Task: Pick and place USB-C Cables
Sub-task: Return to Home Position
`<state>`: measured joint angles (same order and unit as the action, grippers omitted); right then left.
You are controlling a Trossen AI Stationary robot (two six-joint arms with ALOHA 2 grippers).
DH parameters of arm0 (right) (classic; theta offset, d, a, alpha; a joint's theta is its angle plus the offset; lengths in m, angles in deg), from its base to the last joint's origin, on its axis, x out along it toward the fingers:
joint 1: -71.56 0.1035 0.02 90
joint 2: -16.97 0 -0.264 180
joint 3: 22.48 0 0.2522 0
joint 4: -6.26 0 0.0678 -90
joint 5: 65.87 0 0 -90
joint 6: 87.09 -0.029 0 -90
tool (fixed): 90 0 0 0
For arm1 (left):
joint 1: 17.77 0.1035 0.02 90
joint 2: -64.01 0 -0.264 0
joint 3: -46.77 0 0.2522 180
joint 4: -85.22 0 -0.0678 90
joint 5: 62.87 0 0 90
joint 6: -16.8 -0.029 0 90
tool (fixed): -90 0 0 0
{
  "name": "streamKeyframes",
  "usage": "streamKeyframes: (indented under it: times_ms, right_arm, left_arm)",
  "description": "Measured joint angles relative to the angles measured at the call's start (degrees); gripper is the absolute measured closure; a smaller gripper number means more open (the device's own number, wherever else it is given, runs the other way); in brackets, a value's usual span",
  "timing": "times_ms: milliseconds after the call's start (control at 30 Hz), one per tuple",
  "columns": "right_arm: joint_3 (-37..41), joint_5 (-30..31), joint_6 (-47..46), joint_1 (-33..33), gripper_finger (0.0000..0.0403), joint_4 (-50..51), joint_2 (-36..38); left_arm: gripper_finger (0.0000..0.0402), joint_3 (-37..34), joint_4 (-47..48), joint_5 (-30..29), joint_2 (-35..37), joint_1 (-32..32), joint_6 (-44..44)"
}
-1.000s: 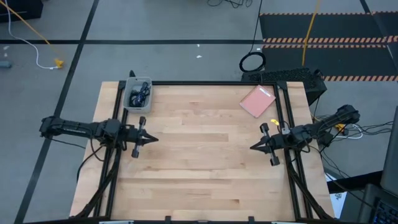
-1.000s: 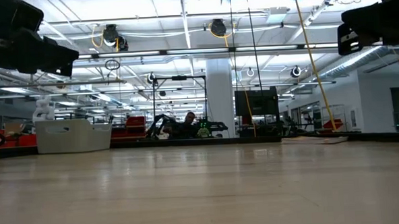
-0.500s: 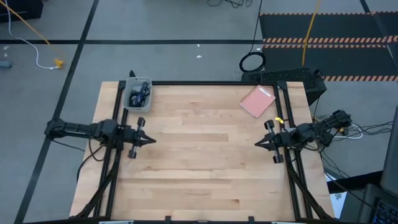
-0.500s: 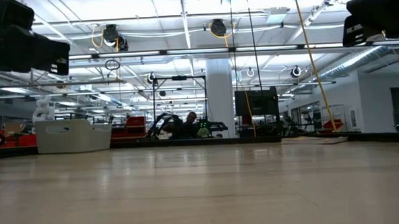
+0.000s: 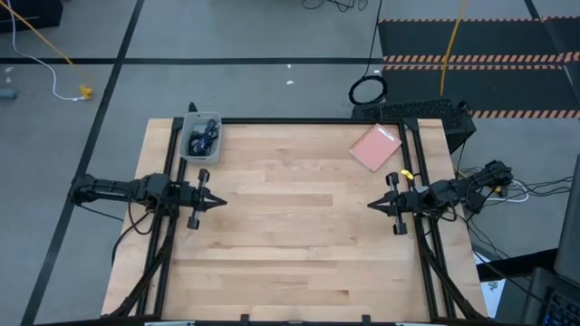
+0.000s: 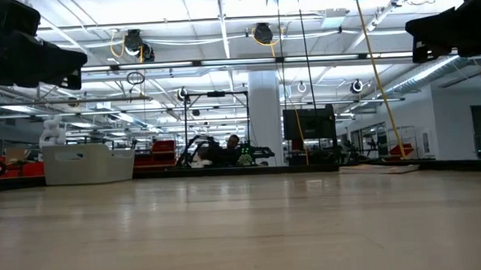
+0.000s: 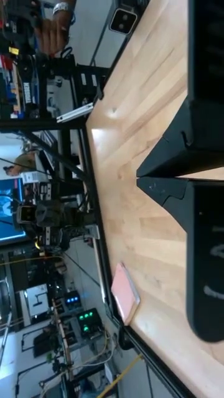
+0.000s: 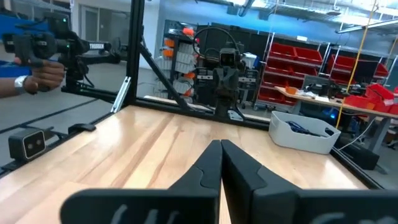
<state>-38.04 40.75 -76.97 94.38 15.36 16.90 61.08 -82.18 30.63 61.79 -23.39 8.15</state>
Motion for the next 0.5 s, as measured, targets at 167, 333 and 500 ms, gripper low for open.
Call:
streamKeyframes:
  times_ms: [167, 333, 500]
  right_arm:
    - [1.0, -0.4, 0.4, -2.3, 0.0403, -2.0, 0.0]
    - [1.0, -6.1, 0.5, -6.5, 0.0403, -3.7, 0.0]
    - [1.0, -7.8, 1.2, -9.9, 0.0403, -2.0, 0.0]
  left_arm:
    - [0.0398, 0.0, 0.1, -0.5, 0.0, 0.0, 0.2]
    - [0.0391, 0.0, 0.1, -0.6, 0.0, 0.0, 0.3]
    - [0.0394, 0.0, -0.3, -1.0, 0.0, 0.0, 0.4]
